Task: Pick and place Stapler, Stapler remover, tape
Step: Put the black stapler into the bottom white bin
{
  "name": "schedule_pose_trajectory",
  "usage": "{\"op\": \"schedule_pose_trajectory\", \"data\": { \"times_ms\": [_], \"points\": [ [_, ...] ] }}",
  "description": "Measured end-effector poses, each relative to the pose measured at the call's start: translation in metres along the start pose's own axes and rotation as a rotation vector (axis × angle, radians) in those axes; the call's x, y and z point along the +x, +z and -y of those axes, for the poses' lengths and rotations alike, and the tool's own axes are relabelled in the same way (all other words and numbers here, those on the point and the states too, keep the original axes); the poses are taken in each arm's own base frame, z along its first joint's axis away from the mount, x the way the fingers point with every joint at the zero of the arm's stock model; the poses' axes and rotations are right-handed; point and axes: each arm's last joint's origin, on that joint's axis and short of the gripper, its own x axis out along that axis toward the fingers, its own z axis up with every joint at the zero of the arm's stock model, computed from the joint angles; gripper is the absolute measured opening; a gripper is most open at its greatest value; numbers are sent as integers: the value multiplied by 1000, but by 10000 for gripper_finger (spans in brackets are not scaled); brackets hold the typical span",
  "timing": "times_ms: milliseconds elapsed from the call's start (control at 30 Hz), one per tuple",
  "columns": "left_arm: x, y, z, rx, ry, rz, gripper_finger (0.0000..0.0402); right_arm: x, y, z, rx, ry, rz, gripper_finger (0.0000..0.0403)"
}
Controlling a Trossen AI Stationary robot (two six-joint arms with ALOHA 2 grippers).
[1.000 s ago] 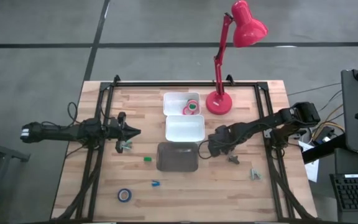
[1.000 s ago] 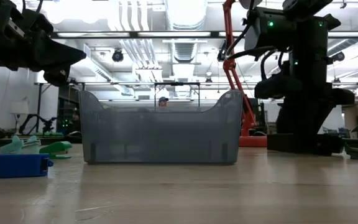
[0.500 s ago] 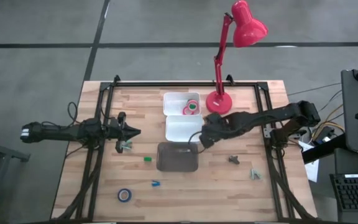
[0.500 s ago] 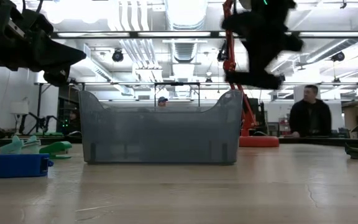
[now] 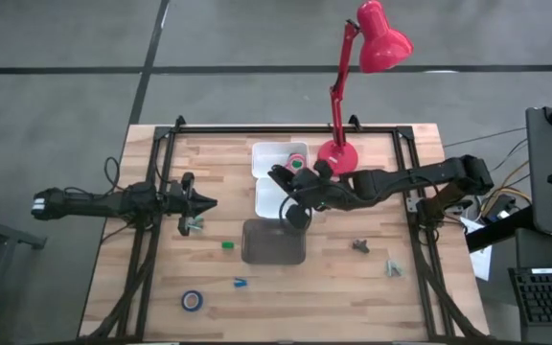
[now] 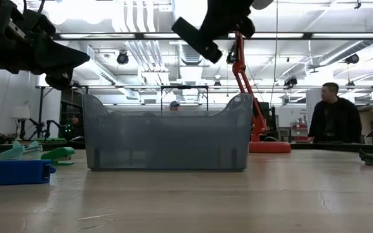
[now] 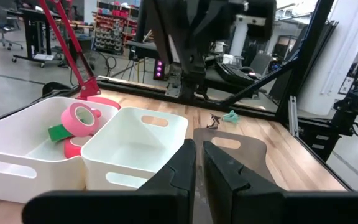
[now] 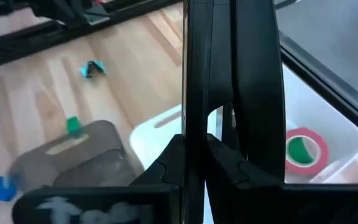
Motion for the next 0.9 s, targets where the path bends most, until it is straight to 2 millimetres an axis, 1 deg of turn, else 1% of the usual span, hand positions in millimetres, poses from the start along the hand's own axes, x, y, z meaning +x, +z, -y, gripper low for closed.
{"op": "schedule_pose_trajectory", "data": {
  "times_ms": [100,167,267,433,567,733,900],
  "points": [
    [0,0,0,0,0,1,30,5,-9,3,-28,-14,-23,27],
    [0,0,0,0,0,0,30,10,-18,5,-43,-21,-56,27],
    [0,0,0,0,0,1,30,18,-31,8,-51,20,-120,27],
    [0,0,0,0,0,0,30,29,-46,18,-10,9,-181,27],
    [0,0,0,0,0,1,30,36,-49,24,19,55,-199,27],
    [0,0,0,0,0,1,30,41,-44,35,52,73,-218,27],
    [0,0,0,0,0,1,30,47,-42,36,59,66,-228,27]
  ]
}}
